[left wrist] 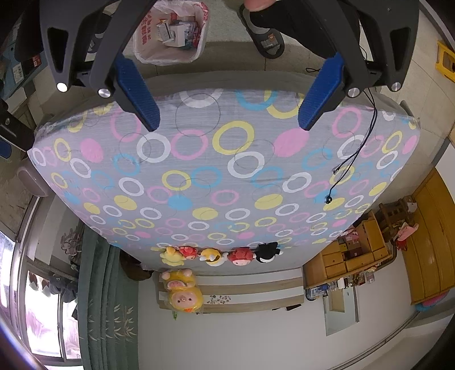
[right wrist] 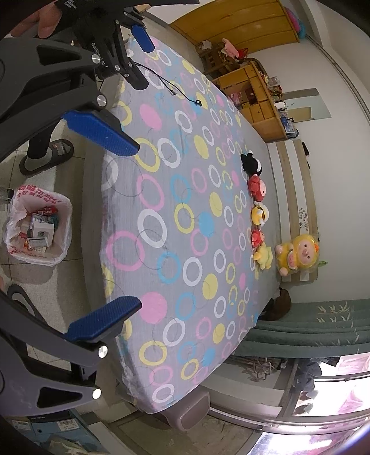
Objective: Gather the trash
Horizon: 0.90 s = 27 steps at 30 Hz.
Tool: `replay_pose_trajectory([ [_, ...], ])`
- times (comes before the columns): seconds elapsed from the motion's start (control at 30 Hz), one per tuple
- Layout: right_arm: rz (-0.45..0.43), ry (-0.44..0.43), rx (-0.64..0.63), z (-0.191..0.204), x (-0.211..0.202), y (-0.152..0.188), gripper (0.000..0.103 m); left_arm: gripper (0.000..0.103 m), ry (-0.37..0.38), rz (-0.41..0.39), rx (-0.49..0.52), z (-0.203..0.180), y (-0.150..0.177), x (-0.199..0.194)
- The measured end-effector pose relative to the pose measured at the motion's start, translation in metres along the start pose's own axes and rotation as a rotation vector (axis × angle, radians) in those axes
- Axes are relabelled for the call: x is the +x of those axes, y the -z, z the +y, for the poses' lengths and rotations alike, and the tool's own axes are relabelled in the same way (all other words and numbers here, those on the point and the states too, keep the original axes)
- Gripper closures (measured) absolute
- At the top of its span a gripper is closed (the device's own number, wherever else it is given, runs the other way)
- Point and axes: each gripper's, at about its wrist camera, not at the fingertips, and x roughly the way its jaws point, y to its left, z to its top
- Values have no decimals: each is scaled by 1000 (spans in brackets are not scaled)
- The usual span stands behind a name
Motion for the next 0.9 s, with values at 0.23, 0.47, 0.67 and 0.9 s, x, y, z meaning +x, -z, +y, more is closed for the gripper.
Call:
replay_pose_trajectory([
  [0.23, -1, 0, -5, 3, -1, 1, 7, 8, 2, 1, -4, -1, 2, 0],
  [0.47, 0, 3, 2, 2, -2, -1, 7, 8, 3, 5, -10, 1, 4, 1],
  [0.67, 2, 3, 3, 3, -2, -1, 7, 8, -5, 1, -16, 2, 7, -1],
  [0.9, 1, 7, 0, 2, -2, -1, 7, 8, -7, -14, -14, 4, 7, -4],
])
